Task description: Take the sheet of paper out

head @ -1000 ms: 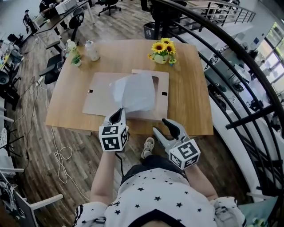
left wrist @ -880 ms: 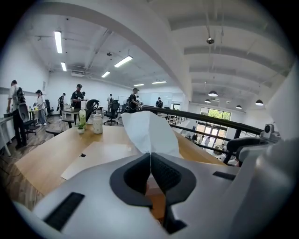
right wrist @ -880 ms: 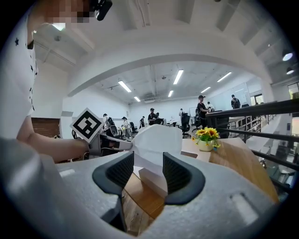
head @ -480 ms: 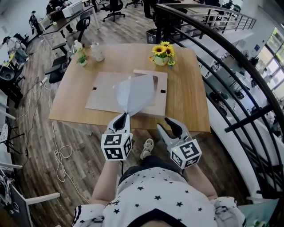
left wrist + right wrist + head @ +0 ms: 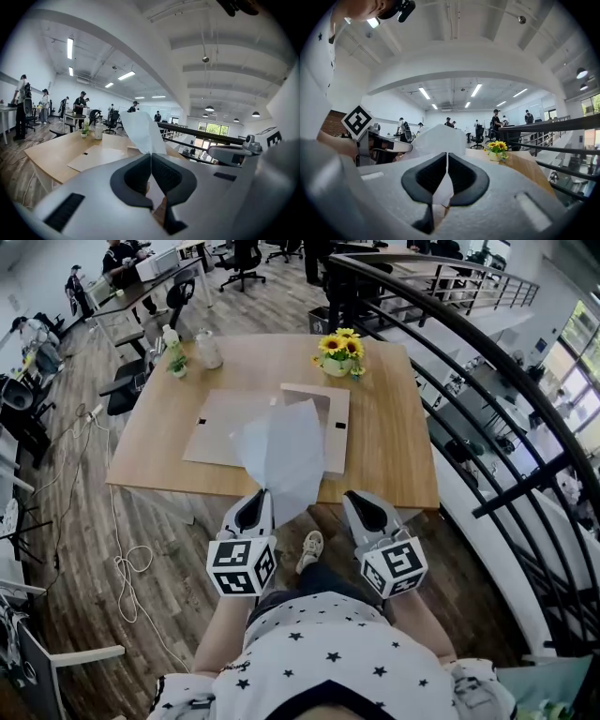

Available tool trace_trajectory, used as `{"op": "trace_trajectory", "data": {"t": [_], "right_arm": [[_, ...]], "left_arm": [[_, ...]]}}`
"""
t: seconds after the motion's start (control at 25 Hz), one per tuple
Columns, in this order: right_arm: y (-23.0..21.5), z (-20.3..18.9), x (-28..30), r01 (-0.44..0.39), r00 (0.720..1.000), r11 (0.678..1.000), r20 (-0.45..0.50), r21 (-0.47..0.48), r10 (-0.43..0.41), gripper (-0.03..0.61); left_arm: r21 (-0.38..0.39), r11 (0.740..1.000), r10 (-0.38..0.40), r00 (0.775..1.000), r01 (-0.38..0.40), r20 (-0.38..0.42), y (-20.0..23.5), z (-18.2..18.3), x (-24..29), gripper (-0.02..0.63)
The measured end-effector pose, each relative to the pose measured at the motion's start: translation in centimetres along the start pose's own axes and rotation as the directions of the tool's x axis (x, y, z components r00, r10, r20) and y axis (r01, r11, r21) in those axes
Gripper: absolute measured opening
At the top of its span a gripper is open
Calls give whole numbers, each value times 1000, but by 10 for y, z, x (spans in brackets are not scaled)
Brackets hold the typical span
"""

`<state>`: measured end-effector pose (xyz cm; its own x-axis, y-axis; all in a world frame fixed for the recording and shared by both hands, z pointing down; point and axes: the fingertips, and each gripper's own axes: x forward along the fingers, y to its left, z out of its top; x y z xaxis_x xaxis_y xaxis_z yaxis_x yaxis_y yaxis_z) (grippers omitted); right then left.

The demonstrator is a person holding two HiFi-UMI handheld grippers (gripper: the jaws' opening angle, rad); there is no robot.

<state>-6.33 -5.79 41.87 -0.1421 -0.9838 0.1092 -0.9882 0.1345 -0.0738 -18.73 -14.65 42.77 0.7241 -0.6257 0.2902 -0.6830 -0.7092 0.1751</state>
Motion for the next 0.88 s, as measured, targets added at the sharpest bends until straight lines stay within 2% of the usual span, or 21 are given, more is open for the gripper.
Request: {"op": "trace_trajectory", "data": {"t": [0.32,0.88], "right_arm": [[11,5,-18,39,999,999,22,-16,-39,6],[5,0,-11,62,998,997,-9,-41,-63,6]], "left_arm": [[-10,1000,-14,1000,14,11,-3,-9,-21,6],[-23,1000,-21,1000,21,-2,1,-16,-7,6]]}}
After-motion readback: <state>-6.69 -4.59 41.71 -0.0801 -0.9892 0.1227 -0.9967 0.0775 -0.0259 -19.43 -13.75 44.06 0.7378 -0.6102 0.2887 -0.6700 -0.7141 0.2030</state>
